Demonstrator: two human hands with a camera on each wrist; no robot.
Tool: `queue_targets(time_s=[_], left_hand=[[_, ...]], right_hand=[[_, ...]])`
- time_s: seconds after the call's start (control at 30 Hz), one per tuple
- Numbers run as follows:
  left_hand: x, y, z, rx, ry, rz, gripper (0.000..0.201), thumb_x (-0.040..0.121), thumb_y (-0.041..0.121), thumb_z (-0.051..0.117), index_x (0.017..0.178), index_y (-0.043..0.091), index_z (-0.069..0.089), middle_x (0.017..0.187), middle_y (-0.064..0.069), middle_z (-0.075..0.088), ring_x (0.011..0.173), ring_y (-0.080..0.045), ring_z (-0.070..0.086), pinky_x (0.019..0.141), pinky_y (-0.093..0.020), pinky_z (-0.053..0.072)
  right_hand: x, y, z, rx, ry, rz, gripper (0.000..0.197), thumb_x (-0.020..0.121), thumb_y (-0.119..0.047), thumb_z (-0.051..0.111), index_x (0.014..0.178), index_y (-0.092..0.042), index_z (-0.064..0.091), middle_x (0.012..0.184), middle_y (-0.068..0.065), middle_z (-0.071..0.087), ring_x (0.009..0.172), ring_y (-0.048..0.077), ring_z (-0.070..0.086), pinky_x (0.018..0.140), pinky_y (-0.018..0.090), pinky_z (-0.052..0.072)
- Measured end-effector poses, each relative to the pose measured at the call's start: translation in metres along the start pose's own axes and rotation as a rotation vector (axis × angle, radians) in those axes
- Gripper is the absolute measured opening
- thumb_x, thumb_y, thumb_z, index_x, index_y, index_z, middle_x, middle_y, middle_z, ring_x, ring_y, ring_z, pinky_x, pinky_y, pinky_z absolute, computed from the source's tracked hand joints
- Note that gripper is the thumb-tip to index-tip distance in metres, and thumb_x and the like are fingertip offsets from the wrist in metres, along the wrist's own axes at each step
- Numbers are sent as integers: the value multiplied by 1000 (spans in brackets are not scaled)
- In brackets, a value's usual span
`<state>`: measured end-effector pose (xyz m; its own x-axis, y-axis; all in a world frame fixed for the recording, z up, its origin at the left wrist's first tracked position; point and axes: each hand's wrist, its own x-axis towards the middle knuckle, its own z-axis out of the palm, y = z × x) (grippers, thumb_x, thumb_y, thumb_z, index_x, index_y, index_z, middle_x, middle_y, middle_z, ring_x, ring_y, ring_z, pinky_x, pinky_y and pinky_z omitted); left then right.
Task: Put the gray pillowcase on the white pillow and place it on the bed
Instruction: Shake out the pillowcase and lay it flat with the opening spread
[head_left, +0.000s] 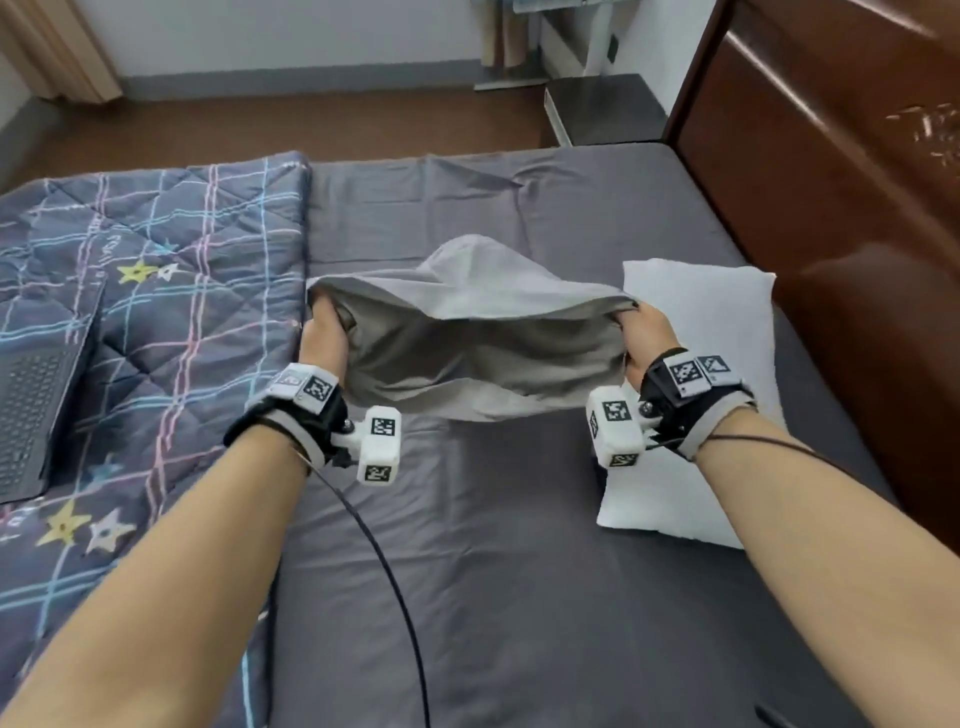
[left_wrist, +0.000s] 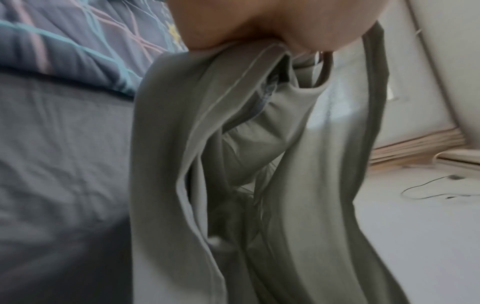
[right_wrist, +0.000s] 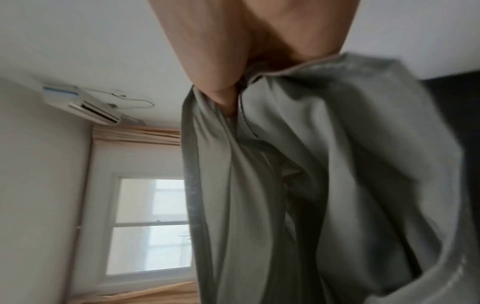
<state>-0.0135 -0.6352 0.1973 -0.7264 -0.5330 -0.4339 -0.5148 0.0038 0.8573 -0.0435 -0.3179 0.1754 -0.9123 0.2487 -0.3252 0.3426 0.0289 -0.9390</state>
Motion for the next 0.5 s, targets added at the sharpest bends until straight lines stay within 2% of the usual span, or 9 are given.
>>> queue_targets(time_s=[0.07, 0.13, 0.17, 0.23, 0.3, 0.4, 0.5], left_hand=[[-16, -29, -6, 98, 1, -18, 82, 92, 62, 14, 134, -1, 46, 141, -23, 47, 130, -36, 44, 114, -40, 30], [-22, -67, -9, 192, -14, -48, 79, 95, 57, 12, 135, -3, 45, 142, -23, 46, 131, -35, 43, 113, -35, 28], [-26, -83, -12, 234, -22, -65, 78, 96, 55, 10, 136, -3, 43, 143, -23, 44, 132, -34, 42, 111, -34, 26], [-32, -118, -18, 308, -36, -99, 75, 98, 51, 9, 138, -5, 40, 144, -25, 42, 134, -35, 40, 111, -33, 25], [-40, -152, -25, 359, -57, -140, 76, 98, 51, 6, 139, -5, 37, 144, -27, 40, 134, -36, 39, 111, -36, 25], [-62, -197, -37, 438, -87, -186, 78, 98, 51, 3, 138, -6, 38, 142, -29, 42, 133, -38, 41, 111, -38, 27], [-83, -237, -48, 441, -83, -247, 83, 96, 55, 3, 137, -7, 40, 141, -28, 44, 130, -38, 43, 111, -38, 29]], right_hand=[[-16, 23, -5, -230, 25, 59, 33, 85, -25, 45, 101, -6, 67, 104, 10, 62, 99, 25, 58, 90, 38, 47], [-34, 46, -10, -354, 67, 109, 43, 86, -33, 43, 101, 2, 63, 103, 22, 59, 95, 31, 54, 79, 33, 37], [-42, 60, -12, -375, 81, 140, 47, 90, -34, 43, 106, 6, 61, 110, 26, 60, 98, 34, 54, 79, 34, 35], [-61, 87, -15, -464, 74, 217, 49, 97, -31, 38, 118, 10, 57, 125, 28, 57, 110, 36, 53, 87, 36, 37], [-77, 117, -20, -514, 54, 287, 51, 97, -32, 36, 122, 9, 55, 130, 27, 55, 119, 37, 51, 95, 36, 37], [-104, 156, -28, -549, 18, 367, 57, 97, -39, 35, 125, 7, 54, 134, 27, 53, 122, 38, 50, 98, 34, 37], [-133, 190, -40, -607, -67, 369, 57, 97, -43, 35, 128, 1, 54, 136, 22, 52, 125, 36, 48, 96, 32, 34]])
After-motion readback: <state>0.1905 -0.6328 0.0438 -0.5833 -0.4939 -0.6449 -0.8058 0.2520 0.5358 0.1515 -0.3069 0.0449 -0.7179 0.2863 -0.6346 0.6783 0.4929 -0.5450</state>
